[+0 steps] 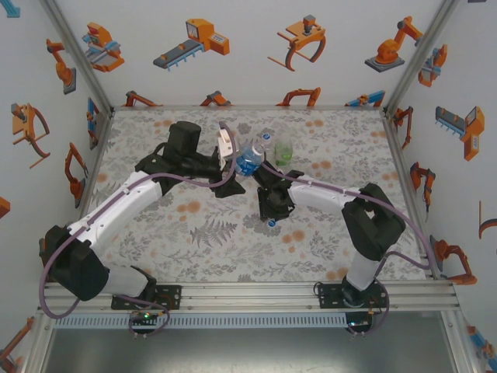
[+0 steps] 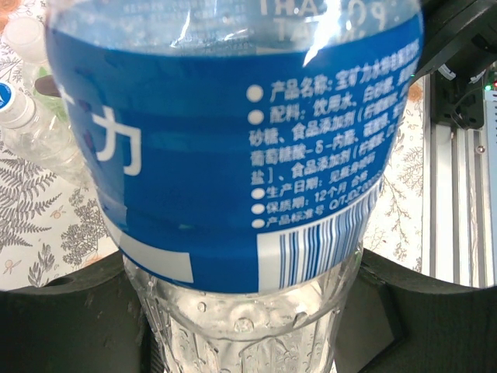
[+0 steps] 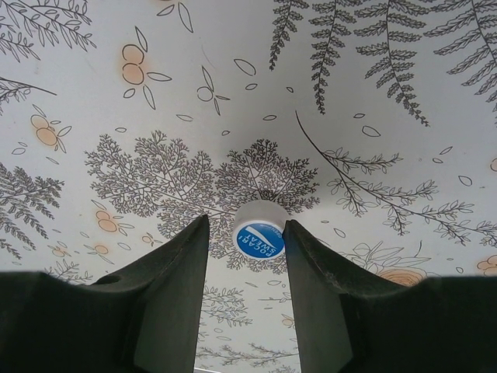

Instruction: Screw on the bottle caps

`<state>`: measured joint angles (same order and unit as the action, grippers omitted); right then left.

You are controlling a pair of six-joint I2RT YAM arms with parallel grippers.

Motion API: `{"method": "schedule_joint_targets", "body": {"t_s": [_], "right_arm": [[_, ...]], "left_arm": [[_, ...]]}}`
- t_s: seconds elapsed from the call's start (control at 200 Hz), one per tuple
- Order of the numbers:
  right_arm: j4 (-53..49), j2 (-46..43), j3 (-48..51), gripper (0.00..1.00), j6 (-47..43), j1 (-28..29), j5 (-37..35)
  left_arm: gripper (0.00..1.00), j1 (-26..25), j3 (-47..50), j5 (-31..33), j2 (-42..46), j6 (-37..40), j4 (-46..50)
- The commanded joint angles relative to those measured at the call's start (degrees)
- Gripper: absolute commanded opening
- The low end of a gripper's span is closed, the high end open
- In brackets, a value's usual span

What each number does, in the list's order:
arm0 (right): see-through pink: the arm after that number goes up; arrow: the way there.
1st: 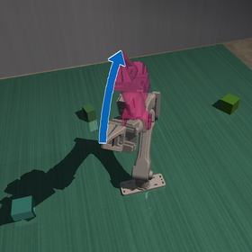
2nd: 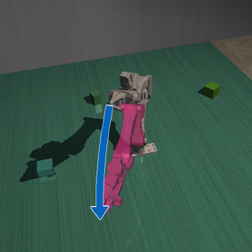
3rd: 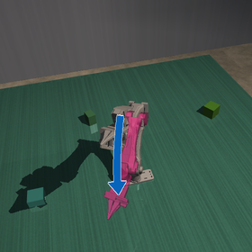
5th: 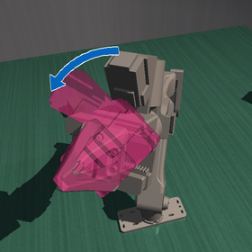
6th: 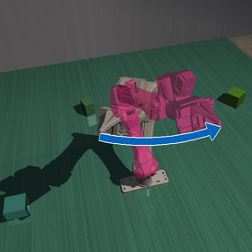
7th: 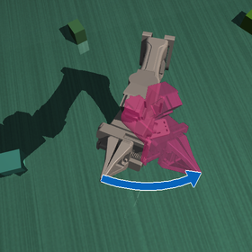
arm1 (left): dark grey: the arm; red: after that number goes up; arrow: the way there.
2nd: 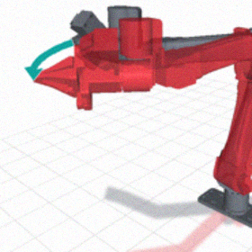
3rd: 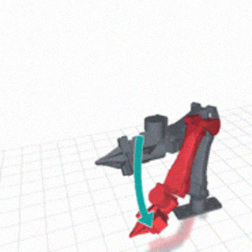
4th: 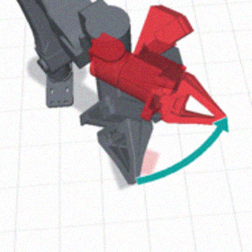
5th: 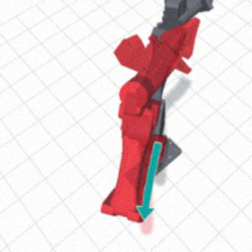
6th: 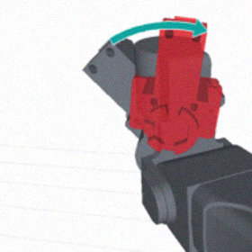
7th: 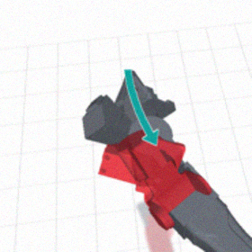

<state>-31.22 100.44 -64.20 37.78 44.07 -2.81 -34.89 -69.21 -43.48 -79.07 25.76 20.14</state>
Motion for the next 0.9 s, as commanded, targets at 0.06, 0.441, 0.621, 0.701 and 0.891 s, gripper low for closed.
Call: {"method": "schedule_joint_targets", "body": {"t_s": [0.06, 0.441, 0.621, 0.701, 0.891], "right_arm": [[-1.5, -0.2, 2.1, 0.43, 1.8, 0.5, 0.3], [-0.9, -4.4, 1.9, 0.43, 1.2, 0.4, -3.1], [-1.7, -3.2, 2.6, 0.44, 1.4, 0.5, -2.9], [-1.7, -2.3, 2.9, 0.44, 1.5, 0.5, -1.9], [-0.1, -1.2, 3.5, 0.42, 2.5, 0.5, 0.6]], "left_arm": [[0.07, -0.3, -0.1, -1.1, -0.3, -0.8, -0.6], [0.07, -0.4, -0.1, -1.1, -0.5, -0.8, -0.7], [0.07, -0.5, -0.1, -1.1, -0.7, -0.8, -0.7], [0.07, -0.5, -0.1, -1.1, -0.7, -0.7, -0.6], [0.07, -0.5, -0.2, -1.1, -1.1, -0.7, -0.4]]}}
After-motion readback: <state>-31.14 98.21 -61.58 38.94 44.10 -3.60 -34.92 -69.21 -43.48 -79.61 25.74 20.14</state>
